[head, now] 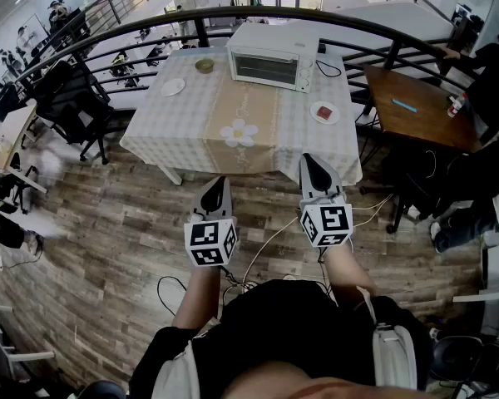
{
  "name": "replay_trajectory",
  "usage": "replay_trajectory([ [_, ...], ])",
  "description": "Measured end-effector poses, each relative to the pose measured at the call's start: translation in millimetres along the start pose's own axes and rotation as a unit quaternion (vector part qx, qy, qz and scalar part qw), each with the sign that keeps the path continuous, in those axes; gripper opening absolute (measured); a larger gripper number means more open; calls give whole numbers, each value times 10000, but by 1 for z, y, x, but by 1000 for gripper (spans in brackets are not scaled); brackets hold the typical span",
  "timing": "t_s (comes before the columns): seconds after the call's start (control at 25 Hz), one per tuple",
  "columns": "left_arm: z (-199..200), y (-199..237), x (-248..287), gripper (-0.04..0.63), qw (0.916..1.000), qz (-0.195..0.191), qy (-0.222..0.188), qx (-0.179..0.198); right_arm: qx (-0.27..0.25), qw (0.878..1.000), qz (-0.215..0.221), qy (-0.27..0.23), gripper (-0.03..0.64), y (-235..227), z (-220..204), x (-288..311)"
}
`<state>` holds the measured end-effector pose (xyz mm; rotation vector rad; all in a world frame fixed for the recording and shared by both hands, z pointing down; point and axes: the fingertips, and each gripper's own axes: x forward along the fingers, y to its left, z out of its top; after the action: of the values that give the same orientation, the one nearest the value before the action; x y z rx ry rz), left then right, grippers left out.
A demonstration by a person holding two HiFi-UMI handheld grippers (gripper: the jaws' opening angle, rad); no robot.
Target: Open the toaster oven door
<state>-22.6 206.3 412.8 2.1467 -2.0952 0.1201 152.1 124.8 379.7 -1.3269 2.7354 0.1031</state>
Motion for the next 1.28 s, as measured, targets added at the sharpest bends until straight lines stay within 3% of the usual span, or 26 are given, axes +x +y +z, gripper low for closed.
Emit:
replay_trajectory([
  [0.56, -3, 5, -3, 14, 10000, -88, -3, 42, 136, 9994, -325, -17, 3, 2, -4, -4],
  [1.16, -10, 46, -11, 14, 9996, -256, -89, 101, 132, 9977, -667, 36, 3, 31, -13, 4],
  [1.28, -6, 55, -4, 14, 9996, -217, -124, 101, -70, 9971, -757, -9, 3, 31, -12, 13],
])
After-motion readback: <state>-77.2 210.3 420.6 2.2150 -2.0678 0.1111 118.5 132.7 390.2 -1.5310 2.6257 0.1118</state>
